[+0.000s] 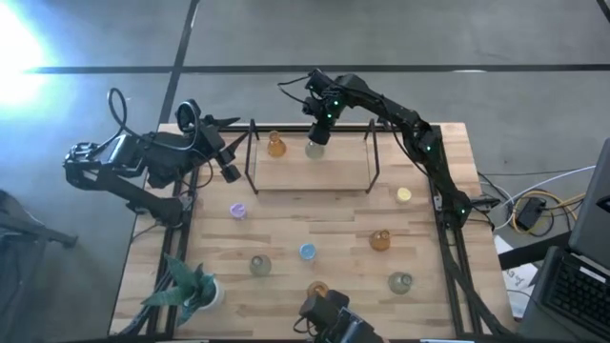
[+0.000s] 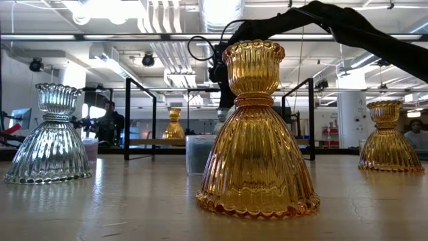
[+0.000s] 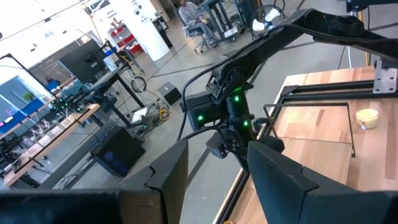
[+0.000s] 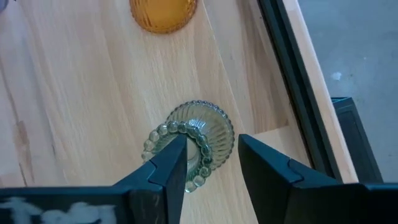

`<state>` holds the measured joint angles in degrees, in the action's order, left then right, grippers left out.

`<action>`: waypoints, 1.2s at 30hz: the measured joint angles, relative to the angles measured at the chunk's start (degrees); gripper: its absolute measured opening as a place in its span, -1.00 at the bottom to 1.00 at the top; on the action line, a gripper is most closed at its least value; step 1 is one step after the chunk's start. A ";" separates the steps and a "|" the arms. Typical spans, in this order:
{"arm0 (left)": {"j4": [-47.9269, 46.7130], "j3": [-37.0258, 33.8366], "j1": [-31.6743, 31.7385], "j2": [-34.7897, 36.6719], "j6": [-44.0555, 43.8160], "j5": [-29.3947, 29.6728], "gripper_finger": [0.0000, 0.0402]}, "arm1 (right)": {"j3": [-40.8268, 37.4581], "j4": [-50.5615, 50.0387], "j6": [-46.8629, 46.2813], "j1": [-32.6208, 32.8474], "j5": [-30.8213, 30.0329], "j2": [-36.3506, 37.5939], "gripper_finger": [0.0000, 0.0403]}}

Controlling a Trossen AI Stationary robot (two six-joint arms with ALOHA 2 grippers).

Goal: Pick & Place candle stick holders
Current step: Put the top middle green glass candle holder on the shelf, then put the top yellow glass candle holder on the shelf

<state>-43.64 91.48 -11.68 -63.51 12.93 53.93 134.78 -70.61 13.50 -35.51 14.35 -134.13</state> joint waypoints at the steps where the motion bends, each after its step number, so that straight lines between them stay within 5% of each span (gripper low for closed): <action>1: -0.03 0.00 0.00 0.00 0.00 0.01 -0.14 | 0.00 0.18 0.00 0.00 -0.69 0.00 -0.33; 16: -0.24 0.00 -0.01 0.00 -0.07 -0.01 -0.14 | 0.09 0.84 -0.44 -0.02 -1.99 2.72 -0.36; 25: -0.09 0.00 0.00 0.00 -0.05 0.01 -0.14 | 0.09 -7.63 -1.33 1.75 -2.32 15.96 -0.42; 36: -0.09 0.00 -0.01 0.00 0.75 0.01 -0.14 | -0.13 -19.44 -9.70 13.22 -2.34 33.59 -0.59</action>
<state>-43.72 91.48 -11.70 -63.51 13.68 53.93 134.65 -90.05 3.79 -22.29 12.01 -100.53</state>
